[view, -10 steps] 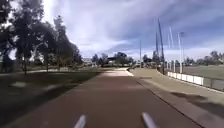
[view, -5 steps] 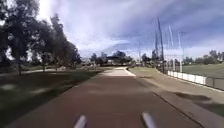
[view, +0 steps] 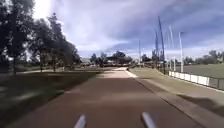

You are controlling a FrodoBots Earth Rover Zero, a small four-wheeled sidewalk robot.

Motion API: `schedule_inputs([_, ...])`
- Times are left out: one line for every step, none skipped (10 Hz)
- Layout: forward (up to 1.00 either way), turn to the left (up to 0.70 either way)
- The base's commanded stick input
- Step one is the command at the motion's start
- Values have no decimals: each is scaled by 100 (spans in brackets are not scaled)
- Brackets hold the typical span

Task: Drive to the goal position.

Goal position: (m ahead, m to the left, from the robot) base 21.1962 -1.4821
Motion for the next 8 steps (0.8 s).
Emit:
schedule_inputs([100,0])
schedule_inputs([100,0])
schedule_inputs([100,0])
schedule_inputs([100,0])
schedule_inputs([100,0])
schedule_inputs([100,-35])
schedule_inputs([100,-20])
schedule_inputs([100,-5])
